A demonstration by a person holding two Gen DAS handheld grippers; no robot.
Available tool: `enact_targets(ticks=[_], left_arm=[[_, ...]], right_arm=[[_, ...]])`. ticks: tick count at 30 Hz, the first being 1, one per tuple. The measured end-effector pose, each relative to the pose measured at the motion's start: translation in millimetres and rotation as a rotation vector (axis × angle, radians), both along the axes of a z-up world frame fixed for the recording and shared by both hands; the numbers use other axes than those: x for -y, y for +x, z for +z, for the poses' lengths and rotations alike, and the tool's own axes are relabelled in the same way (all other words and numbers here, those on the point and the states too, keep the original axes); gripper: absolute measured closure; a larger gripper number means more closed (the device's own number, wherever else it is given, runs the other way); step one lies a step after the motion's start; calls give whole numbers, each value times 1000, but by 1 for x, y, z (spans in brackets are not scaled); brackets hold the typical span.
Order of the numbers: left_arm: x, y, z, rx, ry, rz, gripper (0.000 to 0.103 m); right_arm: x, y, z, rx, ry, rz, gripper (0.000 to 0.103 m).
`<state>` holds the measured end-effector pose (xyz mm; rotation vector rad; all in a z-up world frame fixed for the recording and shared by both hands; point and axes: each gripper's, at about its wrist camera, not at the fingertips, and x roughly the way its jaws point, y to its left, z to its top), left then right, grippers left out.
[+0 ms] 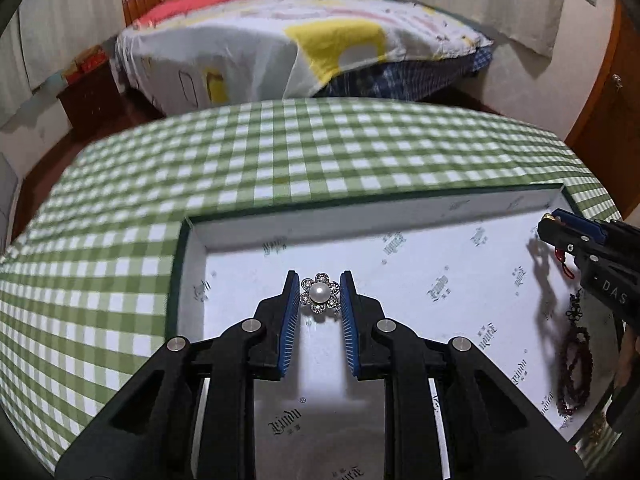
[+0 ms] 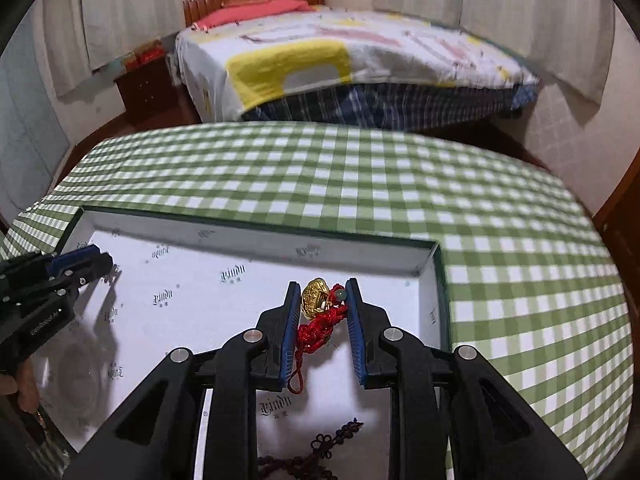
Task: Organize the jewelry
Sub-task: 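Carry the brooch into the box and open the left tool while the right tool releases the charm there, then grasp the silver pearl ring with the right tool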
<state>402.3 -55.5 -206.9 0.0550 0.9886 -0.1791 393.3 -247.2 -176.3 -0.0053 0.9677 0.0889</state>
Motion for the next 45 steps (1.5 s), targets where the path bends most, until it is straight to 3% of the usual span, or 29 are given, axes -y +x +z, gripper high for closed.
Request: enact_targets(ticks=[2,5,7,8,9,17,23,28,38,45], left_arm=[[-2,4,-4,-32,-17,6,79],[-2,3,-7,-47,-23,8,54],[-3,3,-6,-40,-33,11,49],[-3,2,-6,-39,-36,16,46],[-5,1,-6,-39,-39,21,43],[-20,-36,28,124,-84,60,26],[-32,-89,60,261,-83,75,25],[-43,-138,75,332,-76,99,25],[-53,-207,69,339,-78,130,25],[-61,-242,51,323,-56,148,25]], right_arm=[[4,4,-5,-37,15,-8,79],[7,6,-10,-78,34,-19,76],[8,5,-10,-74,39,-23,62],[8,4,-9,-64,35,-27,54],[8,1,-6,-50,30,-30,52],[13,-44,36,153,32,-66,52],[8,-96,61,271,11,-76,52],[-5,-143,62,309,1,-77,52],[-40,-213,38,293,26,-39,53],[-57,-232,12,230,30,0,53]])
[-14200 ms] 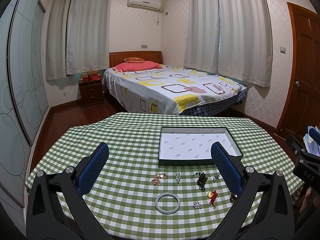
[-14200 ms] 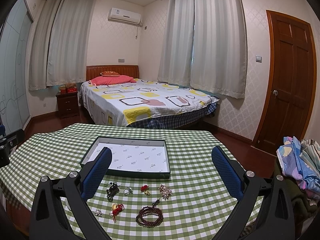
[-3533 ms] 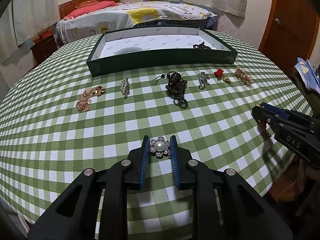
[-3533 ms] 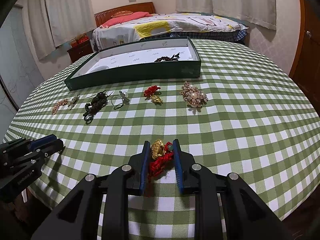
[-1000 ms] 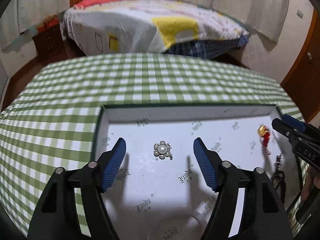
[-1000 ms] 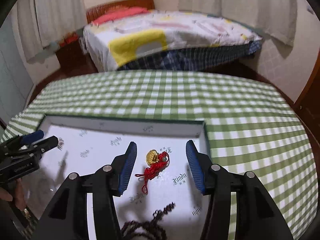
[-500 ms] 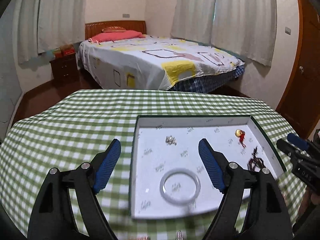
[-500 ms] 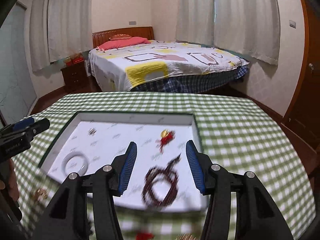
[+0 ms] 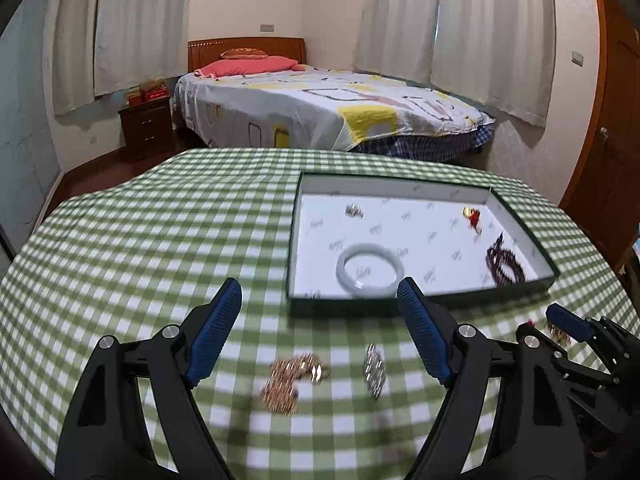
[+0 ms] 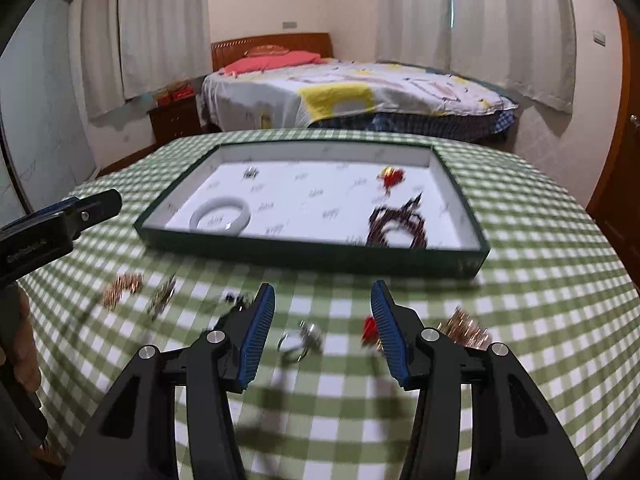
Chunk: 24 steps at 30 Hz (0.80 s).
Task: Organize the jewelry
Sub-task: 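Grasp the silver pearl ring with the right tool, then grasp the gold chain necklace with the left tool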
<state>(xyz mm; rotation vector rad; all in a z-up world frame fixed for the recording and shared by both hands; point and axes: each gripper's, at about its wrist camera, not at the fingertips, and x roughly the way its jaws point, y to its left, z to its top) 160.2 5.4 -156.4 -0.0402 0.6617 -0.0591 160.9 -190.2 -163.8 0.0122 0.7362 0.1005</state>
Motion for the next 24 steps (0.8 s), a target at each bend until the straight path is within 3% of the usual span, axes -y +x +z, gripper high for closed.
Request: enact_targets(ticks=[16,21,24], left_arm=[[-17,-16,-27,-67,15,37,25],[-18,-16,-33,-78,20,35,25],[-18,-14,-37,-91,23,34,25]], right_arm=[[-8,16,-26,-160,1,6,61],[-5,16,-30,-185,5,13,79],[-2,14,-30,-185,10,16,82]])
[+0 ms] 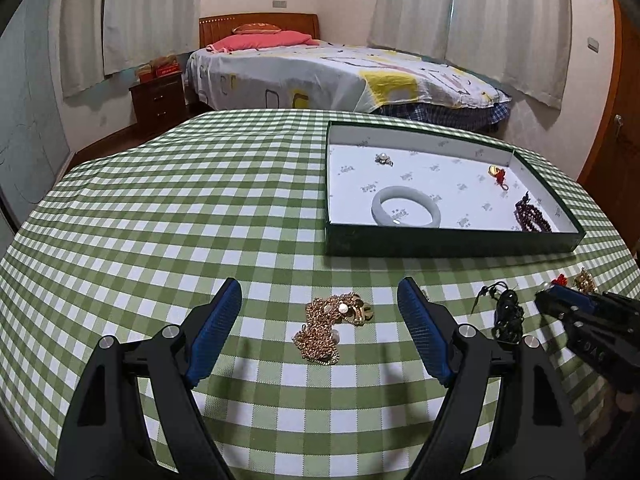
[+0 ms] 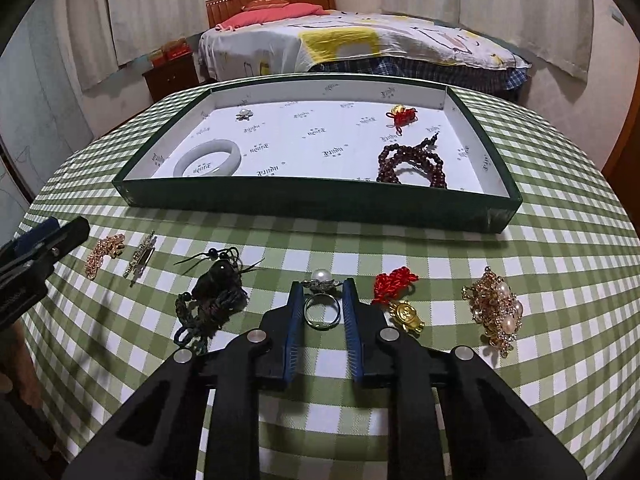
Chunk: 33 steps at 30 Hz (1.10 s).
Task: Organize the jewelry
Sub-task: 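Grasp the gold chain necklace with the left tool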
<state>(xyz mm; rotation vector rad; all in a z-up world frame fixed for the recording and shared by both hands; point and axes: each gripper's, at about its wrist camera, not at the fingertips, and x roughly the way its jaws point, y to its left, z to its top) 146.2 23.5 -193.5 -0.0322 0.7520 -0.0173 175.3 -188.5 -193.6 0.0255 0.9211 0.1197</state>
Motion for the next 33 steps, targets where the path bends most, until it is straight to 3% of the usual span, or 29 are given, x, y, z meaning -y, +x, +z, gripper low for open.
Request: enact_targets(ticks=[16,22,26,30,33], left_arm=[[-8,18,-21,-139,-53,1,26],[-6,18,-25,-159,-52,-20,39],[-1,17,-24,-155,-46,-45,56],[-2,18,-23,-152,-60,-58,67],[-5,18,-23,-152,-124,-92,93]], right_arm=[[6,-8,1,1,35,17,82],[8,-8,1,1,44,18,82],[9,-8,1,1,47,18,82],[8,-8,1,1,45,18,82],[8,-8,1,1,45,18,82]])
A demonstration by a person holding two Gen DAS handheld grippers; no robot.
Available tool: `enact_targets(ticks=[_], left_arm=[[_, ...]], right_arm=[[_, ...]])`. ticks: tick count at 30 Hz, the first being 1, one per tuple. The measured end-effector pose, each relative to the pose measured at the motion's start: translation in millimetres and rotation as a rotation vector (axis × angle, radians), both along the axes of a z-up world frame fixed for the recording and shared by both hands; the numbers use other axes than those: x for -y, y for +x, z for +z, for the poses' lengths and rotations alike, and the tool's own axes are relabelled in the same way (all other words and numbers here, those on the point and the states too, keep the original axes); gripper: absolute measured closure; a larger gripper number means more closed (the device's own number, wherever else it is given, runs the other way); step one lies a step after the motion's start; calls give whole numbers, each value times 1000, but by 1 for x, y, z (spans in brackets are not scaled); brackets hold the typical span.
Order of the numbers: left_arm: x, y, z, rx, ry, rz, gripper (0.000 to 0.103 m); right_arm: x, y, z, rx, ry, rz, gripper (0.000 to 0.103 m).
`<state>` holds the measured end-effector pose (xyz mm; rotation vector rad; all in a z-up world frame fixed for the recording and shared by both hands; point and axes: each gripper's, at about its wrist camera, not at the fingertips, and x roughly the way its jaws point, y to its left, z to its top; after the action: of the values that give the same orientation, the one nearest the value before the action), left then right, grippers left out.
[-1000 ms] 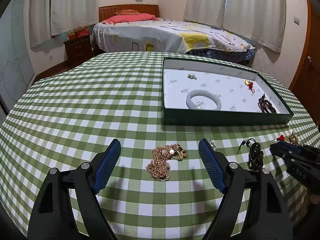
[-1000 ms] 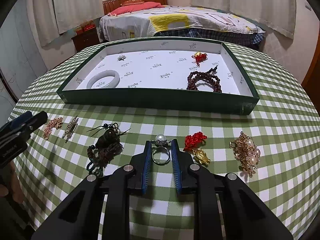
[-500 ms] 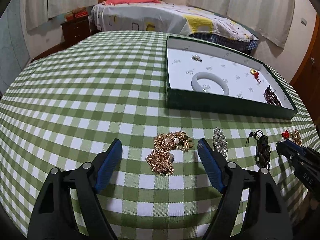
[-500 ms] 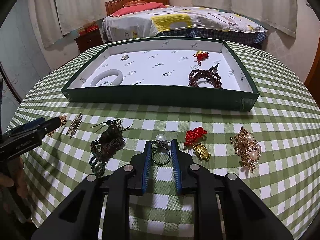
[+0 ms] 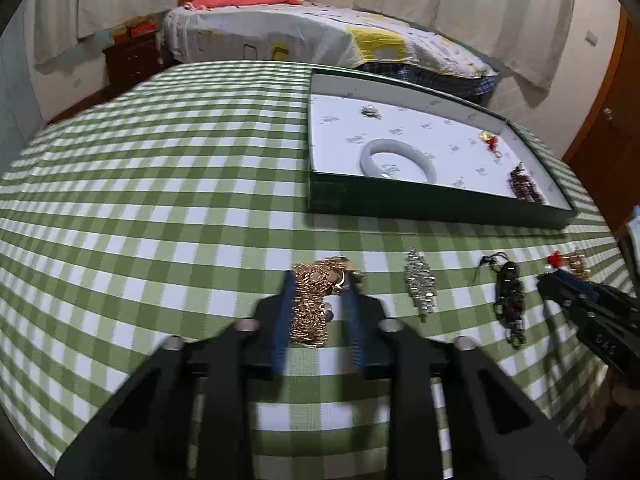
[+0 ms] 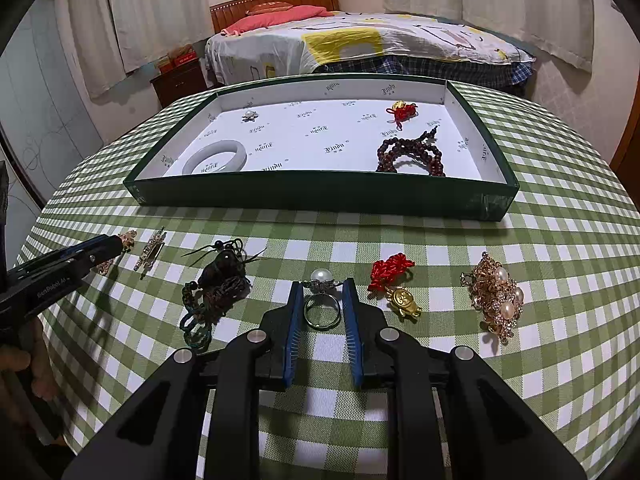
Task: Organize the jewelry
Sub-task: 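Grasp the gold chain necklace with the left tool, then carry the gold chain into the green box and open the left tool while the right tool carries the ring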
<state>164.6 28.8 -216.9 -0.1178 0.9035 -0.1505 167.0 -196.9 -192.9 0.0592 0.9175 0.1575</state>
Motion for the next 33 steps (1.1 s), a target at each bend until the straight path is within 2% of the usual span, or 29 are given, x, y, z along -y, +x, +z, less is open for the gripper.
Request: enact_targets(ticks=[2,11,22,33], left_arm=[[-1,0,-1,-2,-29,-11,93],[-3,-4,4,27,-40,-9,98],[-3,-16,31,122,2,-15,98],[-6,-23,59,186,-9,-7,98]], right_arm=[[0,0,0,0,-1,0,82],[0,-1,0,2,0,-1,82],[-1,-4,1,7,1,-2,82],[0,-11,12,35,11,-1,82]])
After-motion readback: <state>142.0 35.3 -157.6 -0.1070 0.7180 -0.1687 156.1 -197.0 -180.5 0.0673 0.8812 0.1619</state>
